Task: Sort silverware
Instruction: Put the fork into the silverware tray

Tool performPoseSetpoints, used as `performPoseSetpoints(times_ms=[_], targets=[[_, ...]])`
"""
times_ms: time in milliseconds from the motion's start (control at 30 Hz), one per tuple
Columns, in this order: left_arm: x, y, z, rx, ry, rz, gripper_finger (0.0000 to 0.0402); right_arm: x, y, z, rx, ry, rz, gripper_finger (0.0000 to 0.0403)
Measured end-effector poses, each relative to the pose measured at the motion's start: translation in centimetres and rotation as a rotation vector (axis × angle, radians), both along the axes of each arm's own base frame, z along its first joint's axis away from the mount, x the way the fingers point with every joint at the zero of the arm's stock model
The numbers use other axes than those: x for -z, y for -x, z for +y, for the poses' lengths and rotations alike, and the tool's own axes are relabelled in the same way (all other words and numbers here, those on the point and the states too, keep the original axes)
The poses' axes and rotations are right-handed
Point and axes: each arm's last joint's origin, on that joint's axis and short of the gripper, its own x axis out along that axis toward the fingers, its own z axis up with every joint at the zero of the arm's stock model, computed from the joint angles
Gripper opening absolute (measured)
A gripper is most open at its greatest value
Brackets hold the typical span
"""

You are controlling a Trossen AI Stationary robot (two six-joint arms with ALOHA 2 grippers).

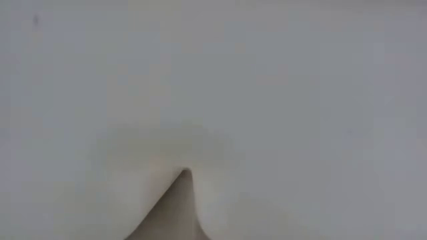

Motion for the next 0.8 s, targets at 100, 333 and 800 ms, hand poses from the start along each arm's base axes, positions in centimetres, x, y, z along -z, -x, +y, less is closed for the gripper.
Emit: performPoseSetpoints(times_ms=[100,333,800], targets=[[0.0,0.6,-3.8,-0.053,0.024,-0.038,0.0001,-0.1,-0.1,0.1,0.009,-0.018,-0.008,0.0118],[2.4,1.7,-11.1,-0.161,0.121,-0.109,0.0001,-0.9,-0.3,1.5,0.003,-0.133,-0.094,0.0118],[5.6,7.6,-19.2,-0.644,-0.029,-0.32,0.0,-0.5,-0.9,7.4,-0.085,-0.305,-0.248,0.0118]])
